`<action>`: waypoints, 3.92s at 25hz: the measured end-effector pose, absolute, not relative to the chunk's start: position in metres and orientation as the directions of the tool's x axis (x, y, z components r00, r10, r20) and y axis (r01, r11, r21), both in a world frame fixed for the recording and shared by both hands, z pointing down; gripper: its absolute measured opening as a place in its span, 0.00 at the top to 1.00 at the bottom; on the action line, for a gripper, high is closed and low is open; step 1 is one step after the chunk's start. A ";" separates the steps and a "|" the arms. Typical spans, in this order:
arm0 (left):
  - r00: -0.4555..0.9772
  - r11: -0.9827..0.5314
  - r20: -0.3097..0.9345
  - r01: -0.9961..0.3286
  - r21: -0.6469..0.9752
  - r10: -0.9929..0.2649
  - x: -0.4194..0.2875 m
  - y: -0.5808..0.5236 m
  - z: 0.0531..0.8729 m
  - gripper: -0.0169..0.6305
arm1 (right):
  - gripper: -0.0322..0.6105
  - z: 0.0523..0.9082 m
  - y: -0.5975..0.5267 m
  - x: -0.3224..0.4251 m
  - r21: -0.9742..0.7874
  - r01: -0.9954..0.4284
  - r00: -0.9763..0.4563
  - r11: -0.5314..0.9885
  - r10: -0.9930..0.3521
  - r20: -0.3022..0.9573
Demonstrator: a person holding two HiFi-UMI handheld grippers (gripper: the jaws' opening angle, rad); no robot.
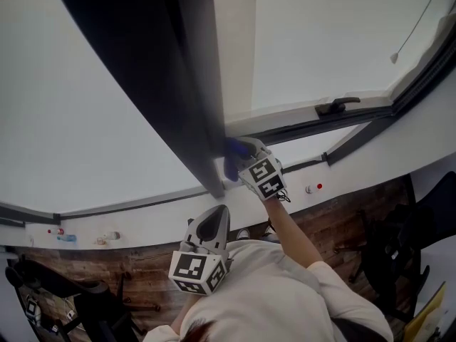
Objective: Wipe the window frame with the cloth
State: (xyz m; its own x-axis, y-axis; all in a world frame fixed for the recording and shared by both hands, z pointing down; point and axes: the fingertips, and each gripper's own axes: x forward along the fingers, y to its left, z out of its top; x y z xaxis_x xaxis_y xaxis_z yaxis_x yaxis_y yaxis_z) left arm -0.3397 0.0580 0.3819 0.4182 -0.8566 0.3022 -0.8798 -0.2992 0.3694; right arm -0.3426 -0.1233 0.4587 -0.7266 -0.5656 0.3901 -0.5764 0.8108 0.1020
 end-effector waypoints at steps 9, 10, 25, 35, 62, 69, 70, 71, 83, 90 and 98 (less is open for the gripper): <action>0.421 -0.306 0.299 -0.881 0.362 -0.856 -0.337 0.056 0.381 0.97 | 0.88 0.461 -0.131 -0.318 0.092 -0.622 -0.701 0.777 -0.605 0.377; 0.419 -0.305 0.300 -0.881 0.361 -0.857 -0.337 0.055 0.381 0.97 | 0.88 0.461 -0.131 -0.316 0.091 -0.624 -0.699 0.776 -0.607 0.379; 0.404 -0.298 0.296 -0.890 0.346 -0.865 -0.327 0.051 0.376 0.97 | 0.88 0.460 -0.139 -0.295 0.092 -0.634 -0.686 0.768 -0.614 0.390; 0.420 -0.313 0.300 -0.885 0.344 -0.857 -0.312 0.047 0.376 0.97 | 0.88 0.459 -0.151 -0.266 0.105 -0.658 -0.661 0.746 -0.639 0.394; 0.425 -0.319 0.315 -0.886 0.338 -0.848 -0.272 0.027 0.376 0.97 | 0.88 0.452 -0.172 -0.203 0.085 -0.697 -0.641 0.712 -0.672 0.372; 0.427 -0.321 0.313 -0.885 0.337 -0.848 -0.264 0.024 0.375 0.97 | 0.88 0.454 -0.176 -0.189 0.079 -0.706 -0.632 0.704 -0.677 0.378; 0.426 -0.321 0.313 -0.885 0.337 -0.849 -0.262 0.024 0.375 0.97 | 0.88 0.454 -0.177 -0.187 0.079 -0.707 -0.631 0.702 -0.678 0.377; 0.426 -0.320 0.313 -0.885 0.337 -0.849 -0.261 0.023 0.375 0.97 | 0.88 0.454 -0.177 -0.185 0.077 -0.709 -0.630 0.701 -0.678 0.378; 0.427 -0.321 0.312 -0.885 0.337 -0.849 -0.251 0.020 0.375 0.97 | 0.88 0.454 -0.186 -0.159 0.072 -0.737 -0.604 0.673 -0.702 0.377; 0.428 -0.324 0.310 -0.885 0.334 -0.849 -0.246 0.016 0.373 0.97 | 0.88 0.456 -0.191 -0.145 0.071 -0.747 -0.594 0.661 -0.711 0.377; 0.428 -0.325 0.314 -0.886 0.332 -0.847 -0.241 0.012 0.374 0.96 | 0.88 0.456 -0.197 -0.125 0.059 -0.769 -0.574 0.636 -0.729 0.373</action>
State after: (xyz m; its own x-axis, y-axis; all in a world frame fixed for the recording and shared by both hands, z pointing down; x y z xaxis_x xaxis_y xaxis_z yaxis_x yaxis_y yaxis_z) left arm -0.2409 0.0116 0.3735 0.4283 -0.8474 0.3136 -0.8857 -0.3249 0.3318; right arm -0.1246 -0.1973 0.4563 -0.5744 -0.7289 0.3725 -0.7693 0.6361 0.0585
